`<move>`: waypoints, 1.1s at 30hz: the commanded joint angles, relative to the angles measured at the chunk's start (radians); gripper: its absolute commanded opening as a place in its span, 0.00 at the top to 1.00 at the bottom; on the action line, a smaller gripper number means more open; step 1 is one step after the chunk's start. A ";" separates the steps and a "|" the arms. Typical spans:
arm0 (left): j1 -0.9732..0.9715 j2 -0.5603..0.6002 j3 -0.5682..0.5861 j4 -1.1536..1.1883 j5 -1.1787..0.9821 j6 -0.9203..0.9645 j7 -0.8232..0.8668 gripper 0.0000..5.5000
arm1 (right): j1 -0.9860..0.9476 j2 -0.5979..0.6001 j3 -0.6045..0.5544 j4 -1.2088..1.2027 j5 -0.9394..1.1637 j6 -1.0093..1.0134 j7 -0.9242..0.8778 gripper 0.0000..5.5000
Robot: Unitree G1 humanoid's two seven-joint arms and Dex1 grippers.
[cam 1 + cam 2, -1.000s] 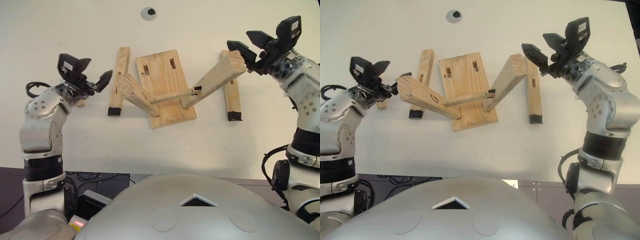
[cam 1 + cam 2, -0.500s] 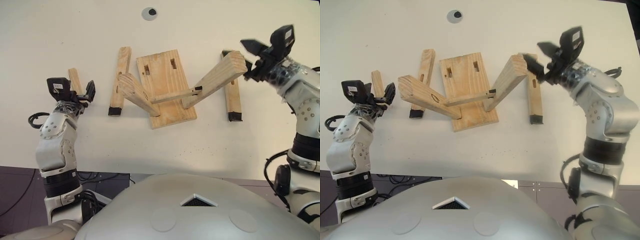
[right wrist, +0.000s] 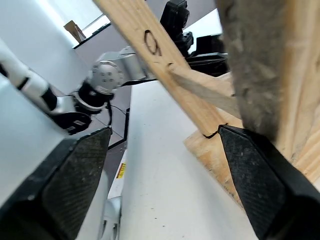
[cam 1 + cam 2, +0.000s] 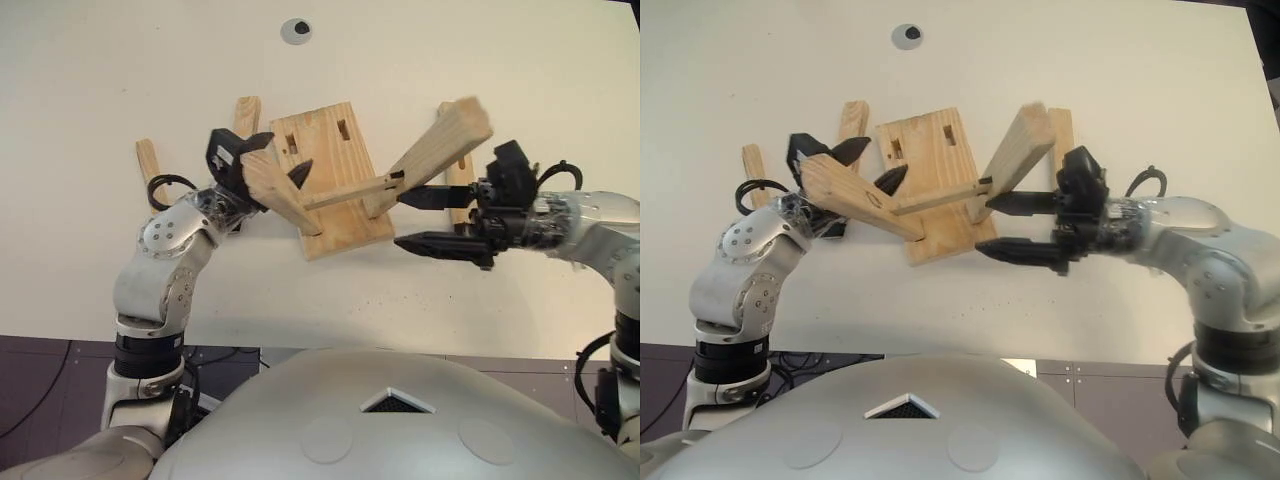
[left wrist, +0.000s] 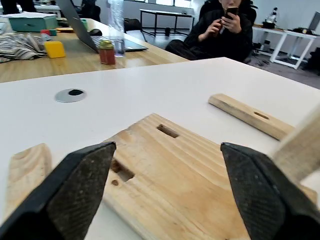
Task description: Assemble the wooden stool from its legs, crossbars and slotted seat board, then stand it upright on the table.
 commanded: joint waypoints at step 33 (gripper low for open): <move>-0.765 -0.060 -0.299 1.610 0.617 -0.899 -0.155 0.30 | -0.037 -0.104 0.380 0.281 -0.608 -0.302 0.191 0.29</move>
